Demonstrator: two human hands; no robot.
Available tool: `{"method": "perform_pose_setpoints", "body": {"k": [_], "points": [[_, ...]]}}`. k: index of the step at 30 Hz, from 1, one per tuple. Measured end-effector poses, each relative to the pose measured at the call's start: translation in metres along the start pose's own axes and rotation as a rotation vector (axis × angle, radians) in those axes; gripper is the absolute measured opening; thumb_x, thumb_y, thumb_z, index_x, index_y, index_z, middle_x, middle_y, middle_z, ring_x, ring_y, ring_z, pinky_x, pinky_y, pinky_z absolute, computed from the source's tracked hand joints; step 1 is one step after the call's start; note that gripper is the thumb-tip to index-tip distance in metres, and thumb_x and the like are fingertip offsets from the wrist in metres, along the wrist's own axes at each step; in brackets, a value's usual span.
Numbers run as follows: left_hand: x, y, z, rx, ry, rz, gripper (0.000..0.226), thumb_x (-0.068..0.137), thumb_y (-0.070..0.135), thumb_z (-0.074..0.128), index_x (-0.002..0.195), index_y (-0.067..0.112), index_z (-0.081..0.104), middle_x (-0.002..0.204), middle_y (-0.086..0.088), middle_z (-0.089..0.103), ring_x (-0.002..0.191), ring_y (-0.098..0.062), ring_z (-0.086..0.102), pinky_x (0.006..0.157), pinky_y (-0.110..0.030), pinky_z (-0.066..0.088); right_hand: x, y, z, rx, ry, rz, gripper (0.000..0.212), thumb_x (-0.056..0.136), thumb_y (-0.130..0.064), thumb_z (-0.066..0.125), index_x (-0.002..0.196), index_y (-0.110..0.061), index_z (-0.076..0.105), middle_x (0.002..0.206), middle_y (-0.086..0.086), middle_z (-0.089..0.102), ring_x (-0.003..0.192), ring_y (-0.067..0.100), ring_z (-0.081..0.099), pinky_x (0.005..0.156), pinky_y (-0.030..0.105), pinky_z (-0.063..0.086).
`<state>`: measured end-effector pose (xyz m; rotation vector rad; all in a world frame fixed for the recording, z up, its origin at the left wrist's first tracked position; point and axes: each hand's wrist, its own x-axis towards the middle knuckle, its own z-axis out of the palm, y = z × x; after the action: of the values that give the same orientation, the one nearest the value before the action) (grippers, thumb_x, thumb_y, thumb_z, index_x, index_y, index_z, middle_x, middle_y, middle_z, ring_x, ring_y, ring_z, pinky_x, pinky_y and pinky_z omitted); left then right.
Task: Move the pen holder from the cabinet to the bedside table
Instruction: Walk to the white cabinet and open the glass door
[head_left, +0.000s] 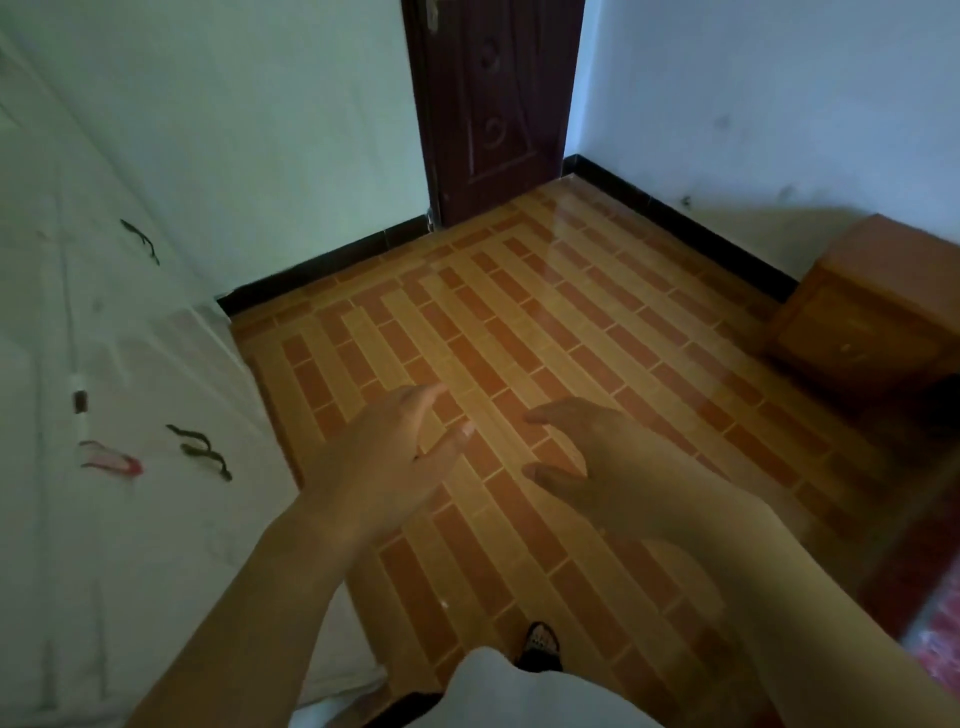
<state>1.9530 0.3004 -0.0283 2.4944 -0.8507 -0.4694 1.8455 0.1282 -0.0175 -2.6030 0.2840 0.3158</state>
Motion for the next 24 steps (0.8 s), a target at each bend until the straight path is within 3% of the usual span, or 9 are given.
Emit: {"method": "perform_pose_setpoints", "body": {"k": [5,9,12,16,20,24], "points": [[0.077,0.011,-0.014,-0.029,0.039,-0.043,0.061,0.084,0.063,0.033,0.139,0.037,0.028,0.147,0.012,0.034,0.131,-0.009,0.035,0.100,-0.032,0.033,0.077,0.039,-0.043,-0.013,-0.003,-0.068,0.052,0.089,-0.051,0.046,0.137,-0.038,0.030,0.146,-0.014,0.035,0.130,0.012,0.040,0.103,0.025,0.033],[0.130,0.004,-0.031,-0.034,0.095,-0.085,0.062,0.082,0.064,0.032,0.139,0.037,0.029,0.146,0.013,0.035,0.130,-0.008,0.036,0.102,-0.032,0.035,0.143,0.049,-0.074,-0.023,-0.052,-0.158,0.053,0.089,-0.054,0.045,0.137,-0.037,0.031,0.145,-0.014,0.036,0.122,0.008,0.046,0.095,0.023,0.036],[0.173,-0.007,-0.045,-0.048,0.124,-0.100,0.060,0.084,0.062,0.032,0.138,0.038,0.029,0.146,0.013,0.035,0.128,-0.009,0.038,0.099,-0.031,0.036,0.196,0.050,-0.095,-0.015,-0.063,-0.202,0.054,0.090,-0.051,0.046,0.138,-0.034,0.030,0.146,-0.013,0.035,0.128,0.009,0.040,0.099,0.026,0.036],[0.239,-0.030,-0.060,-0.052,0.139,-0.102,0.060,0.085,0.062,0.031,0.139,0.037,0.028,0.146,0.012,0.035,0.129,-0.007,0.037,0.096,-0.027,0.032,0.273,0.051,-0.113,-0.024,-0.034,-0.262,0.057,0.090,-0.049,0.048,0.140,-0.034,0.027,0.145,-0.013,0.037,0.108,0.002,0.046,0.090,0.024,0.040],[0.314,-0.060,-0.090,-0.063,0.158,-0.138,0.063,0.084,0.063,0.030,0.140,0.035,0.026,0.148,0.010,0.032,0.132,-0.010,0.034,0.103,-0.032,0.032,0.361,0.043,-0.131,-0.056,-0.053,-0.276,0.059,0.089,-0.049,0.048,0.142,-0.034,0.023,0.150,-0.012,0.031,0.133,0.010,0.034,0.105,0.029,0.032],[0.379,-0.086,-0.140,-0.047,0.217,-0.194,0.063,0.083,0.062,0.031,0.140,0.036,0.026,0.149,0.009,0.031,0.133,-0.012,0.033,0.107,-0.040,0.033,0.446,0.022,-0.163,-0.057,-0.070,-0.308,0.058,0.089,-0.048,0.050,0.140,-0.038,0.025,0.148,-0.014,0.032,0.133,0.010,0.035,0.103,0.029,0.031]]}}
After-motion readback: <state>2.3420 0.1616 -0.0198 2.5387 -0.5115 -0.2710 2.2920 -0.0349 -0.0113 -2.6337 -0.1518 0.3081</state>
